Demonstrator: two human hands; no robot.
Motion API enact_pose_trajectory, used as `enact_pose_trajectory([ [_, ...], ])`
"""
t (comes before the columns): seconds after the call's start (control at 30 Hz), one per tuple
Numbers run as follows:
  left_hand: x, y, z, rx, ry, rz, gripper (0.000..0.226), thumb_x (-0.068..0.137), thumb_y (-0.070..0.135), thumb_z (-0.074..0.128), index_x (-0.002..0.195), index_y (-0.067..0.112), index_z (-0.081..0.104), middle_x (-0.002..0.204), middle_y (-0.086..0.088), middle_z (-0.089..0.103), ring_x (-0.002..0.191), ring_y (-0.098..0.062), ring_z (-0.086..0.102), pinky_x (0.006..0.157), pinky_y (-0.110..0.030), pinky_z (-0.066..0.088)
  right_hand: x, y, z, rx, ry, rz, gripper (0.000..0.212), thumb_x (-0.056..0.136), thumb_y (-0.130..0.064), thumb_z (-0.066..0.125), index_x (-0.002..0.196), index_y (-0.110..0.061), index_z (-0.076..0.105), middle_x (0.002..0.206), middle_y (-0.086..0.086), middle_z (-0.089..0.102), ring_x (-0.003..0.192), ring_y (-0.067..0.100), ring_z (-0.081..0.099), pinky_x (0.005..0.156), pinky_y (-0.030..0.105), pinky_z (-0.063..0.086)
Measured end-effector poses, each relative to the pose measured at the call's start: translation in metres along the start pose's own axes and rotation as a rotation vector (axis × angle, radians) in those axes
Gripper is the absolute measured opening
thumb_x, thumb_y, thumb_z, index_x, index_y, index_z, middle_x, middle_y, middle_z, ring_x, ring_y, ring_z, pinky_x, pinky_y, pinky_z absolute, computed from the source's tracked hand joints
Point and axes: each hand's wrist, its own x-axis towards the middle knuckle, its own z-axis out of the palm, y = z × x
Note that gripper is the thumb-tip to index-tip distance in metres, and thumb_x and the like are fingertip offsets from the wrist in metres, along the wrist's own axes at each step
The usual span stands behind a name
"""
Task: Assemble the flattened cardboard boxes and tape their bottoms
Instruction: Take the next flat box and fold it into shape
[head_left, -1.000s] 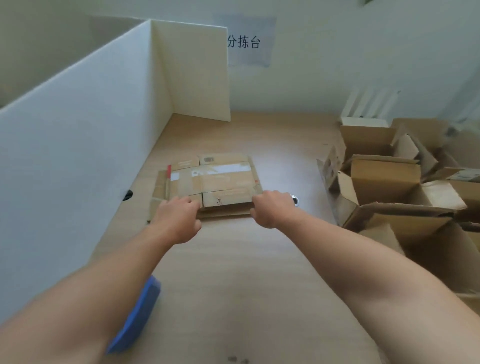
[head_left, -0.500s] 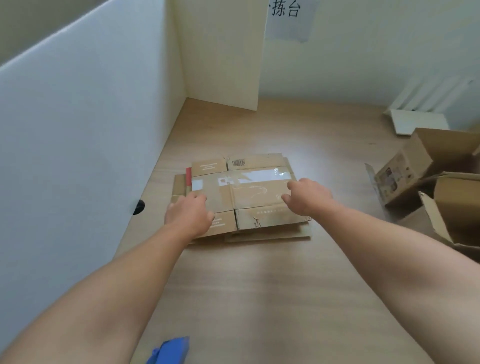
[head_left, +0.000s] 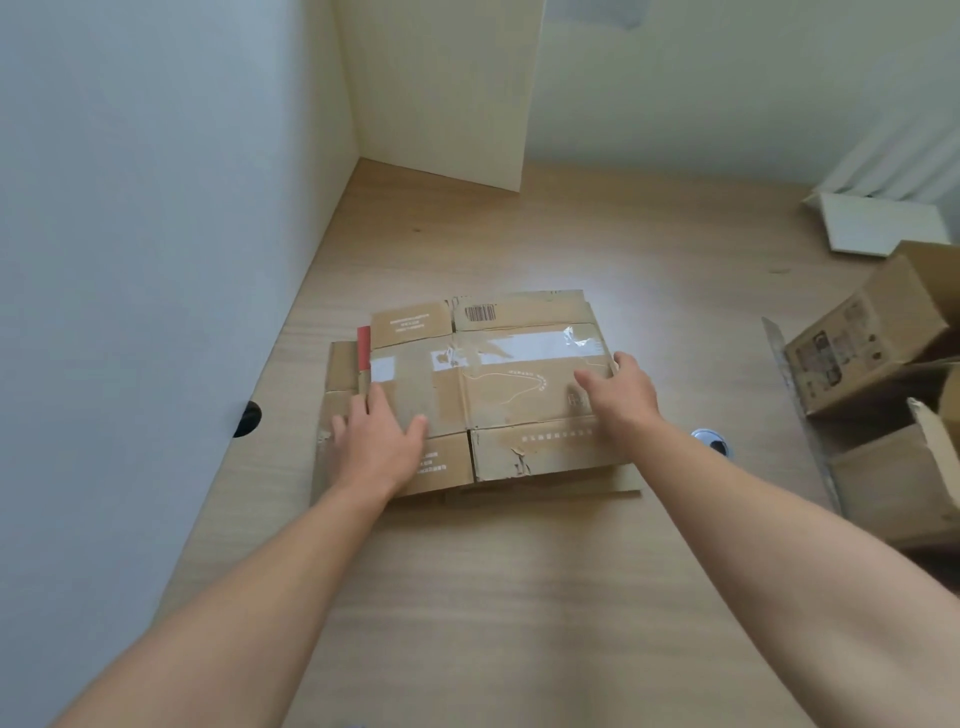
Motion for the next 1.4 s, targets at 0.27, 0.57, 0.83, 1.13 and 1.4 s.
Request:
enact_pose_trajectory([
  [0.27, -0.049, 0.011, -0.023, -0.522, -0.055, 0.039, 0.1, 0.078, 0.072, 0.061, 0.157, 0.029, 0.016, 0.153, -0.009, 0.028, 0.141, -0.028, 0.033, 0.112, -0.043, 0.031, -0.043, 0.021, -0.027, 0.255, -0.047, -0.122, 0.057, 0.091, -0.035, 0.068, 0.142, -0.019, 0.048, 0.125, -0.001, 0.059, 0.103, 0.013, 0.055, 0.087, 0.026, 0.039],
  [0.57, -0.181, 0.009, -0.051, -0.8, -0.342, 0.342, 0.124, 0.055, 0.065, 0.08, 0.15, 0.058, 0.002, 0.149, 0.026, 0.038, 0.137, 0.002, 0.038, 0.105, -0.021, 0.036, -0.157, 0.086, -0.101, 0.715, -0.232, -0.218, 0.049, 0.083, -0.033, 0.076, 0.125, -0.032, 0.051, 0.127, -0.002, 0.062, 0.107, 0.014, 0.067, 0.086, 0.04, 0.056],
  [0.83, -0.313, -0.01, -0.023, -0.678, -0.347, 0.511, 0.112, 0.065, 0.049, 0.078, 0.151, 0.055, 0.006, 0.157, 0.026, 0.021, 0.141, 0.01, 0.024, 0.111, -0.034, 0.039, -0.269, 0.182, -0.166, 0.616, -0.336, -0.39, 0.078, 0.074, -0.054, 0.076, 0.141, -0.061, 0.035, 0.129, -0.023, 0.056, 0.115, 0.009, 0.063, 0.085, 0.029, 0.057],
  [1.13, -0.4, -0.004, -0.004, -0.792, -0.169, 0.429, 0.086, 0.069, 0.053, 0.076, 0.141, 0.055, 0.029, 0.145, 0.026, 0.043, 0.136, 0.001, 0.041, 0.098, -0.034, 0.05, -0.33, 0.259, -0.181, 0.513, -0.287, -0.499, 0.072, 0.073, -0.056, 0.075, 0.137, -0.053, 0.041, 0.133, -0.024, 0.055, 0.118, 0.004, 0.06, 0.083, 0.018, 0.053],
  [1.4, -0.44, -0.028, 0.007, -0.691, -0.118, 0.458, 0.061, 0.071, 0.056, 0.071, 0.127, 0.061, 0.048, 0.145, 0.024, 0.04, 0.132, 0.0, 0.044, 0.099, -0.023, 0.048, -0.355, 0.28, -0.18, 0.266, -0.316, -0.628, 0.054, 0.087, -0.045, 0.069, 0.134, -0.058, 0.047, 0.139, -0.015, 0.043, 0.126, -0.004, 0.047, 0.095, 0.022, 0.053],
])
